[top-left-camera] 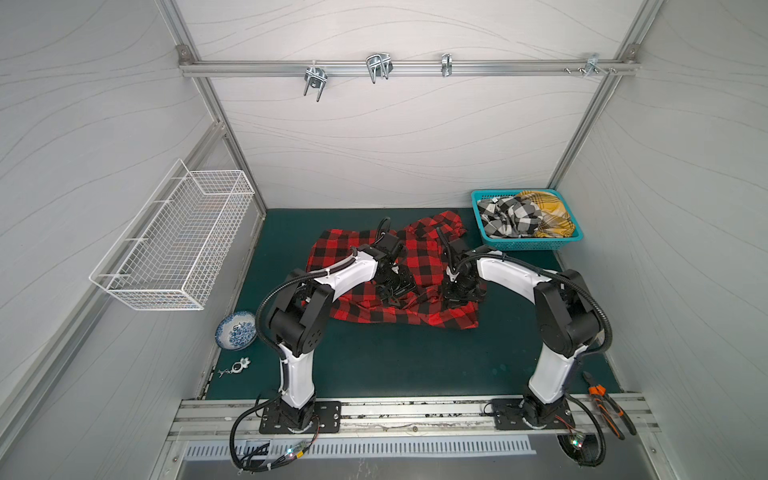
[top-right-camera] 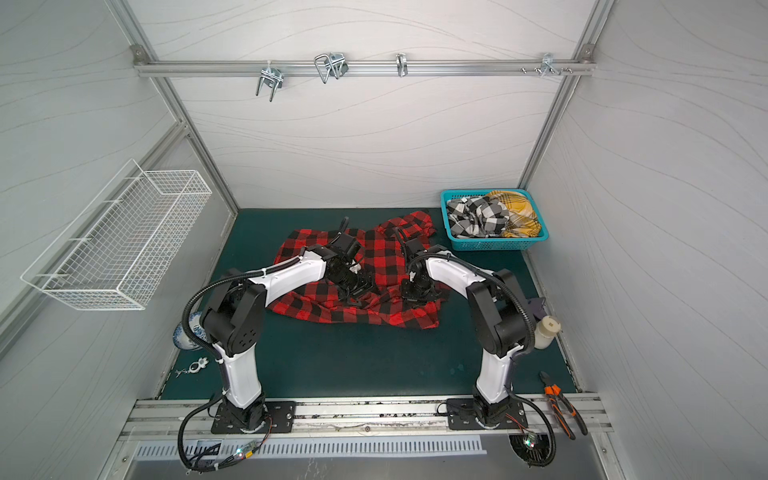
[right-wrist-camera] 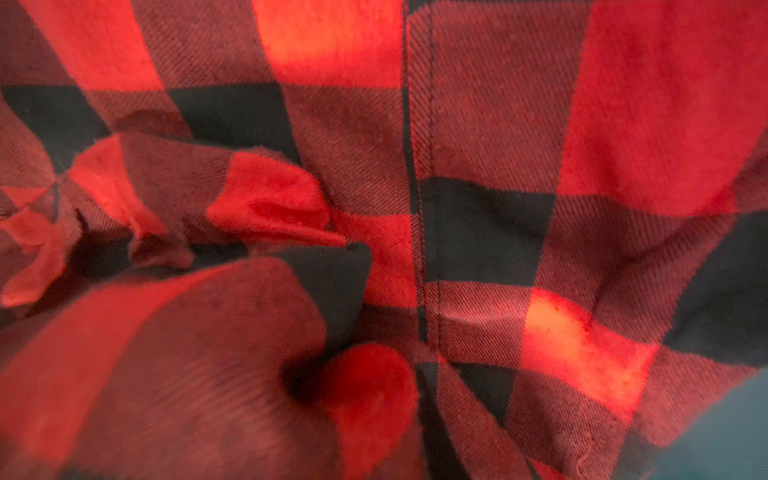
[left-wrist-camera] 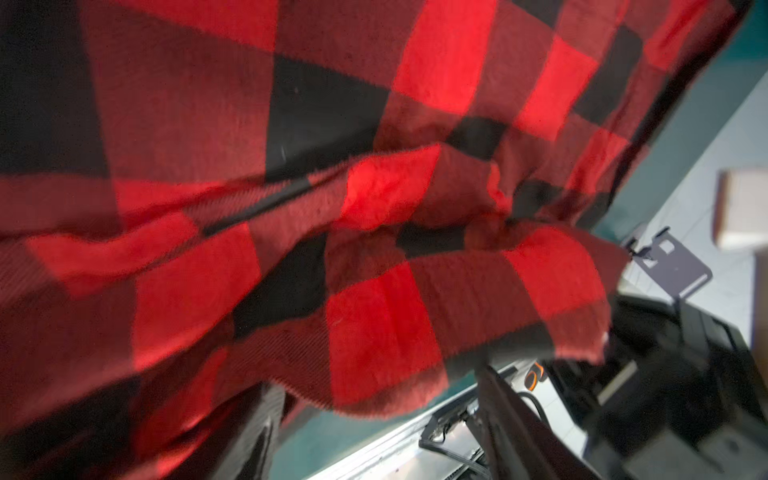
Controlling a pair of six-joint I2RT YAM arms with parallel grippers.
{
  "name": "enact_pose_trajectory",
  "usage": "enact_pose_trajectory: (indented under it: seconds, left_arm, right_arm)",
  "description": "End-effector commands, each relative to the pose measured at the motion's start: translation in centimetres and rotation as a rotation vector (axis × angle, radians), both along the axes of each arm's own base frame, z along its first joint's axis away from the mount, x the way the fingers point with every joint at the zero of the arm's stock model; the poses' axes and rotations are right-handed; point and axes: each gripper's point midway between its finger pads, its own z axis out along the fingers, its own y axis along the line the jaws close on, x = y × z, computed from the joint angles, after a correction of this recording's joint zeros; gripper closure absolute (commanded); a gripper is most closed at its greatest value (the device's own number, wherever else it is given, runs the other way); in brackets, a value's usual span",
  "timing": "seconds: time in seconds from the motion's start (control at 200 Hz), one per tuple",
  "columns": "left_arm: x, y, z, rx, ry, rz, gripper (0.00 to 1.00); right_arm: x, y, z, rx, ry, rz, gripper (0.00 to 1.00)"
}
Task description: Fold and stack the long sleeve shirts
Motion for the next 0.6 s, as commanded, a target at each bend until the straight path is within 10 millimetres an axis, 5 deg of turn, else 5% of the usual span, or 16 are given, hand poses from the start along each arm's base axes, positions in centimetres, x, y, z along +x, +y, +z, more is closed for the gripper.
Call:
enact_pose_trajectory:
  seconds: [0.0, 0.175, 0.36, 0.595]
  left_arm:
    - [1.3, 0.3, -0.9, 0.048, 0.004, 0.04, 0.3]
    - [1.6, 1.3, -1.6, 0.081, 0.011, 0.098, 0.48]
    - [4.9, 0.6, 0.4, 0.076, -0.055, 0.095, 1.0]
    - [10.4, -0.6, 3.5, 0.141, -0.225, -0.005, 1.0]
  right_arm:
    - [-0.2, 0.0, 1.1, 0.02, -0.016, -0.008, 0.86]
    - [-0.2, 0.1, 1.0, 0.025, -0.019, -0.006, 0.87]
    - [-0.3, 0.0, 0.9, 0.026, -0.017, -0.005, 0.92]
    - [-0.2, -0.2, 0.7, 0.017, -0.012, -0.009, 0.93]
